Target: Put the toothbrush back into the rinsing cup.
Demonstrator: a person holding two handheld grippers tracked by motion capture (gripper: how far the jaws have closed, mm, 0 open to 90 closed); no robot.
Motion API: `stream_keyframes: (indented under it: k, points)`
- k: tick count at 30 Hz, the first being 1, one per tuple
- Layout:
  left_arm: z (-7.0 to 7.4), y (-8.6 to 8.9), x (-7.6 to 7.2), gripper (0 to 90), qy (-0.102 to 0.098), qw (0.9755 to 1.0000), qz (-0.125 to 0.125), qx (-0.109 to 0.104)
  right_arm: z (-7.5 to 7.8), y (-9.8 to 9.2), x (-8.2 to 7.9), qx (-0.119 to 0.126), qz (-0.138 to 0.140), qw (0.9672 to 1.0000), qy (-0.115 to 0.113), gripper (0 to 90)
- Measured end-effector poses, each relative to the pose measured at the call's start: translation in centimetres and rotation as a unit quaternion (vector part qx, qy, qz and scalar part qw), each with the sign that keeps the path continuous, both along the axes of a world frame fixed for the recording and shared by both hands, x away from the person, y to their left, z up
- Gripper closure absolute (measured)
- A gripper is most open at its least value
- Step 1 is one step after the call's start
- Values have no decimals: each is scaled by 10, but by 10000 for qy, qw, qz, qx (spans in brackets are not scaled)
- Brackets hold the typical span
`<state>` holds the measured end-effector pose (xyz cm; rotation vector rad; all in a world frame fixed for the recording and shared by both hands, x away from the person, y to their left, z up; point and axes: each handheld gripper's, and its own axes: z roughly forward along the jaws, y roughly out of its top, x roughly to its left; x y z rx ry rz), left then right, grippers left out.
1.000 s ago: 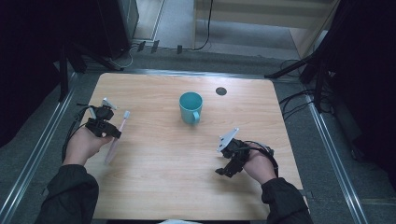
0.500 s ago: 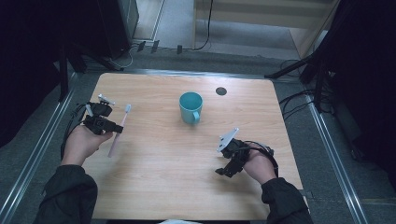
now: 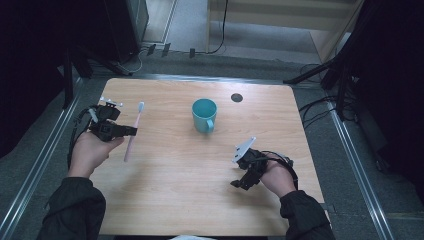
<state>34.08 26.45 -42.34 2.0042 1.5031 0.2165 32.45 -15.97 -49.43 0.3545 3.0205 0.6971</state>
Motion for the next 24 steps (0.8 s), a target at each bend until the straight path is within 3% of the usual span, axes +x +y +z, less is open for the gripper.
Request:
stream_keyframes:
  k: [16,24]
  points:
    - [15,-15,-11,788,-638,9973,-261,-234,0,1,1,15,39,10000,-10,177]
    - [18,-25,-15,788,-769,9956,-447,-299,0,3,2,25,41,10000,-1,177]
